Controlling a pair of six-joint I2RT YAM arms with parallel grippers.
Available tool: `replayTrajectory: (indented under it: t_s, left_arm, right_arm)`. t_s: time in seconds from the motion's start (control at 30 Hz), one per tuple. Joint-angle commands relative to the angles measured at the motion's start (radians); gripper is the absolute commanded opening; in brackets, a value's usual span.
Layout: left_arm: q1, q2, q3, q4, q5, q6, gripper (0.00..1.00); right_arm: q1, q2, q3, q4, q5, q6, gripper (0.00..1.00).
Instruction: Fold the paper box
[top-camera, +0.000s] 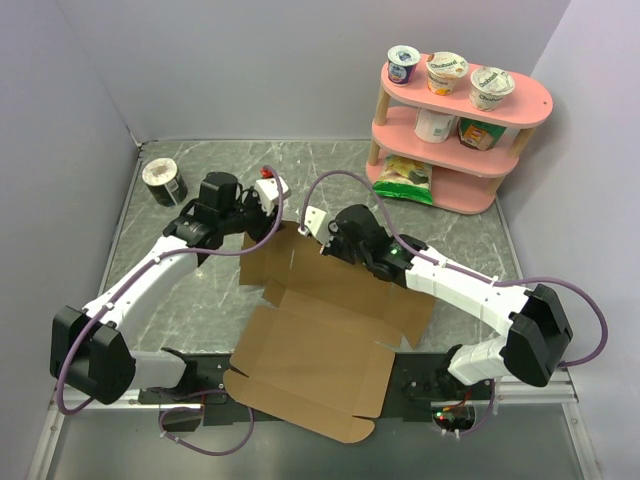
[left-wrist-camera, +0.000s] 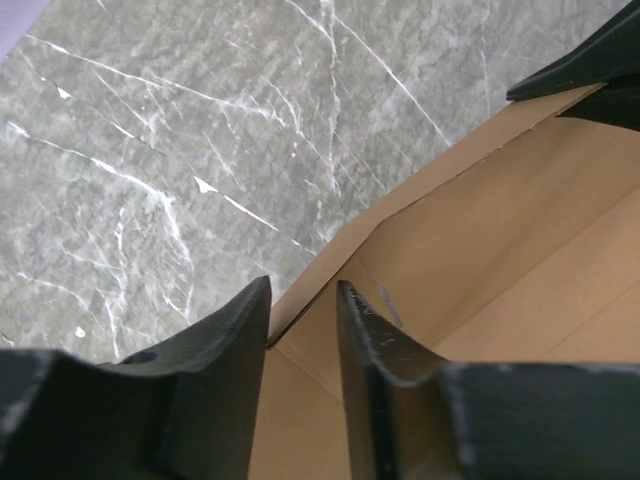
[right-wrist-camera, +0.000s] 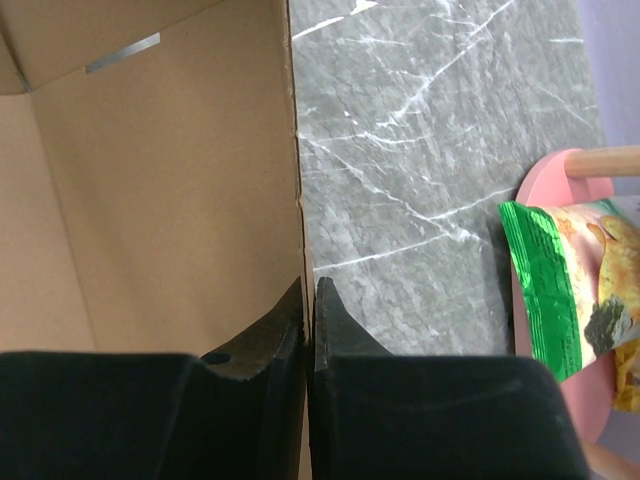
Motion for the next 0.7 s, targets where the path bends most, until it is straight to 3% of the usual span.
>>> replayTrajectory:
  t_s: [0.0,0.3,0.67]
  left_arm:
    - [-0.006,-0.003,0.007,0.07,0.02,-0.029,0.35]
    - [-0.051,0.015,0.001,0.082,0.006,-0.034,0.18]
    - [-0.12,0.015,0.006,0.111,-0.131,-0.143,0.12]
  right_arm:
    - [-0.006,0.007,0.035,0.047,0.029,0.018,0.09]
    - [-0.008,-0.008,0.005,0.095,0.051,0.011,0.09]
    - [-0.005,-0.001,-0.023,0.182,0.161,0.014,0.06]
